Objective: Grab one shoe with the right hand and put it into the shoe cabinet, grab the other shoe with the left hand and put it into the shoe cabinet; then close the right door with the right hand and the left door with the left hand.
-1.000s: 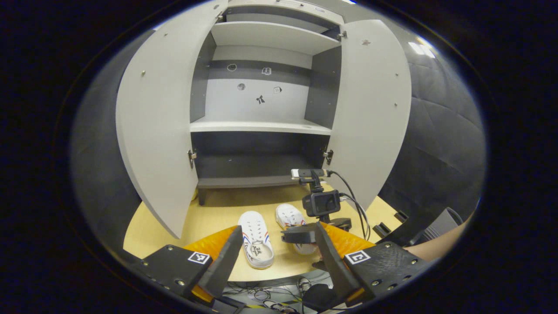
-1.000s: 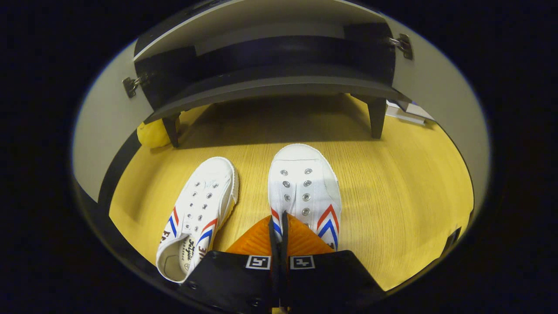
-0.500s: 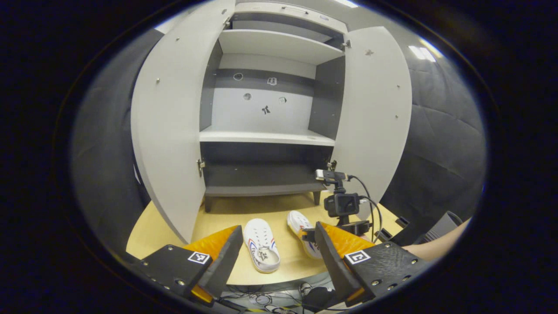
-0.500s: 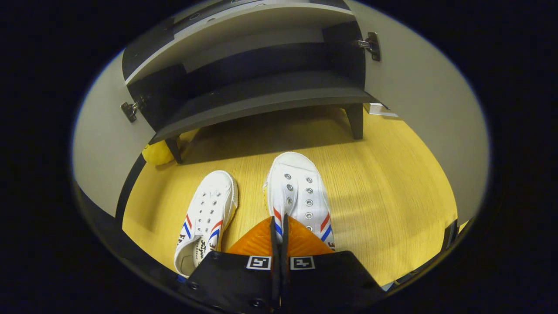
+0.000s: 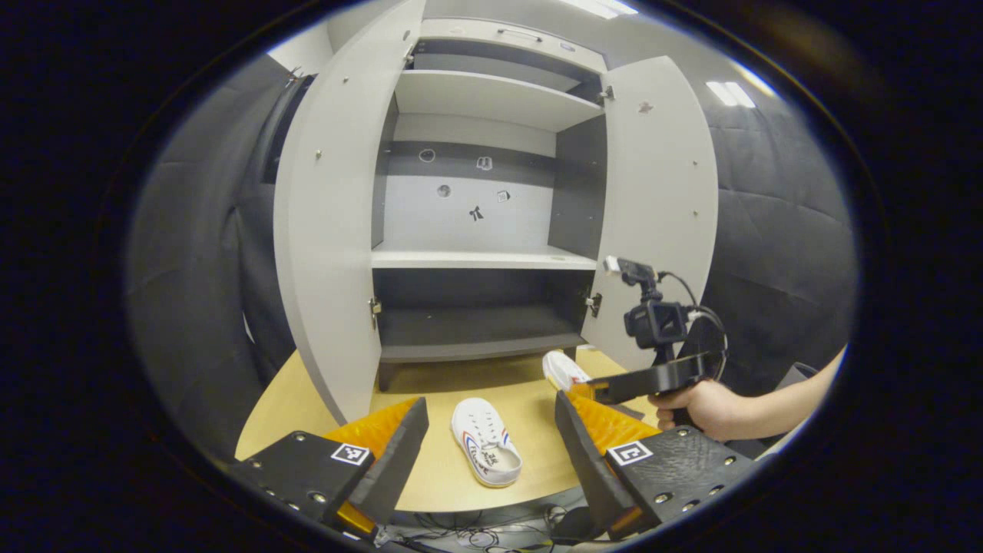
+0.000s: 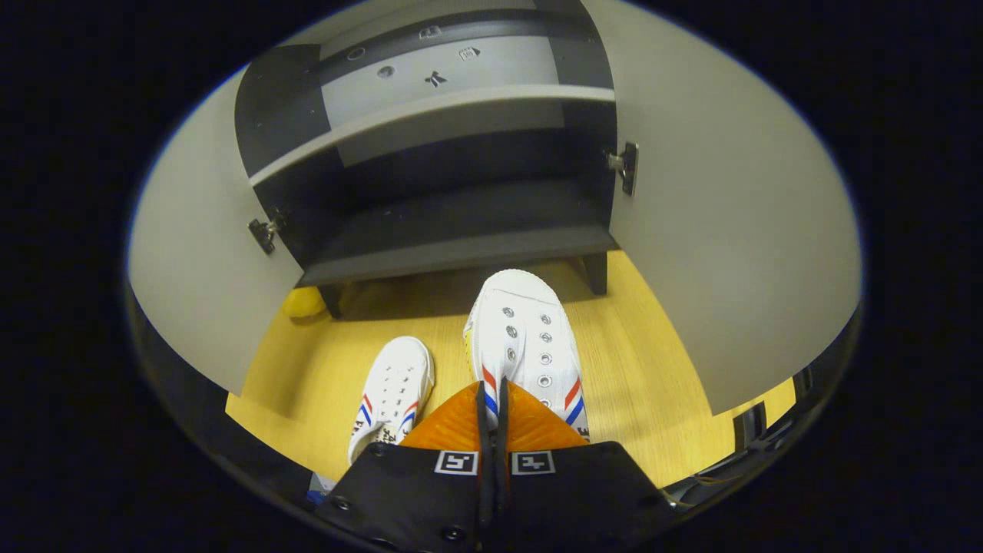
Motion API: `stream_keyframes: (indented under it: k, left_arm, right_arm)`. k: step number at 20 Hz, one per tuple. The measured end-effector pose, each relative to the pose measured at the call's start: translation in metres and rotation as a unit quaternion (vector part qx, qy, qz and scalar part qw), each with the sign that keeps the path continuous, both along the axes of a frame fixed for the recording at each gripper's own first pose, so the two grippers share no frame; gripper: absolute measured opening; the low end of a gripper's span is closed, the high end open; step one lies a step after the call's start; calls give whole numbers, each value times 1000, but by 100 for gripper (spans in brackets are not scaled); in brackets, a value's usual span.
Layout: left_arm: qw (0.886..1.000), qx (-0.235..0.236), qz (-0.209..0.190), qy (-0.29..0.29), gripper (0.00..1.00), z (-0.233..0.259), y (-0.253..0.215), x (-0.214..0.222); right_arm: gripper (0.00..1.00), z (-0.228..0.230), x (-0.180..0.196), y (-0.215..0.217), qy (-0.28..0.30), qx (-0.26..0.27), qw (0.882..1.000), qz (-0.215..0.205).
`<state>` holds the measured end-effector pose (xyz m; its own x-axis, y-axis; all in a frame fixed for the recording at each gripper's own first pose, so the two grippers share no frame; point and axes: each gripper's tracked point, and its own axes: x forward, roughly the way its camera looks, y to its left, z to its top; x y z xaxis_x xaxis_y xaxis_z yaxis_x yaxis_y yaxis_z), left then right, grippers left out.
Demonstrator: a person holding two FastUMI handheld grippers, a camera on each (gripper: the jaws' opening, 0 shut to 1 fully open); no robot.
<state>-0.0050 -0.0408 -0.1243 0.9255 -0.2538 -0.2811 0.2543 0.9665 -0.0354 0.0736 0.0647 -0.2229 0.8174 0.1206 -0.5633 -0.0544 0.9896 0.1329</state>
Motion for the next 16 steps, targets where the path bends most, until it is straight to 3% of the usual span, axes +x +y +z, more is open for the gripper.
stream_keyframes:
  k: [5,9,16]
  left_arm:
    - [1000,9,-26,-3,94,5,-1,6]
    - [999,14,-37,-3,94,9,-7,18]
    - [997,29,-67,-3,95,21,-32,43]
  right_arm:
    - [2,96,-9,23,-105,26,994,8]
    - [2,172,-12,26,-189,59,980,0]
    - [2,234,46,26,-235,83,968,5]
